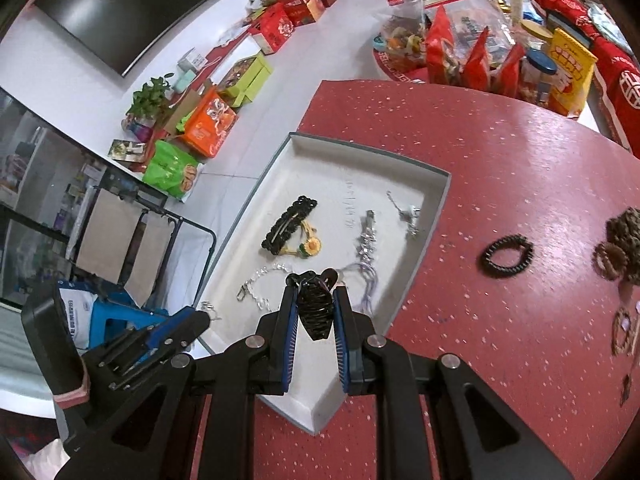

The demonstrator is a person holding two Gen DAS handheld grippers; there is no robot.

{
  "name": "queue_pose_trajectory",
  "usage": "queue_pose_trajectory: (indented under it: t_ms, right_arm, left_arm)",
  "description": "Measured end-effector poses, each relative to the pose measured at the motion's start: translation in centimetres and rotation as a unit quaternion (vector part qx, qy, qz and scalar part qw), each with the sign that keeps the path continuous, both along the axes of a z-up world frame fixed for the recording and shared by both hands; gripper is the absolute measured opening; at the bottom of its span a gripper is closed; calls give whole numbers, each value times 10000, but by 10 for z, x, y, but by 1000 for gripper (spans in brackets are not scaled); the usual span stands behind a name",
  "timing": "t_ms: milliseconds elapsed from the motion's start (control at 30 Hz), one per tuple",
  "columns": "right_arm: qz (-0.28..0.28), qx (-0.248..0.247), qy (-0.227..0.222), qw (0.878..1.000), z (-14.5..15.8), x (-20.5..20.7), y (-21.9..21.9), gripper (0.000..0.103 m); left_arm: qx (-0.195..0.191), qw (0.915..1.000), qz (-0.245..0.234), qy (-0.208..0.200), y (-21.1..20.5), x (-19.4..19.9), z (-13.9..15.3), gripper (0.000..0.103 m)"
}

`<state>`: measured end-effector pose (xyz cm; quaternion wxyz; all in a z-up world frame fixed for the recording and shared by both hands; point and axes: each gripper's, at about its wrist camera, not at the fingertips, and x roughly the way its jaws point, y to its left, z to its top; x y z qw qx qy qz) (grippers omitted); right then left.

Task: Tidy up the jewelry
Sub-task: 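Carry the black claw clip and silver charm over the white tray with both grippers, then open both grippers to release the claw clip and silver charm into the tray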

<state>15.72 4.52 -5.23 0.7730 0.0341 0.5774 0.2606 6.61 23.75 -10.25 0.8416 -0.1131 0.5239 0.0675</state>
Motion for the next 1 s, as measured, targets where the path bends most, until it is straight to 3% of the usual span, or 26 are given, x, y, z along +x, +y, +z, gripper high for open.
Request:
queue_pose_trajectory:
  t_ms: [600,1000]
  right_arm:
    - [193,-253,964,9948,-104,-9,24,18]
    - [175,-644,563,9962,-108,6,36,19]
  left_arm:
    - [219,9989,-51,416,0,13,-58,17]
    - [560,9974,-53,457,-5,18,-69,17]
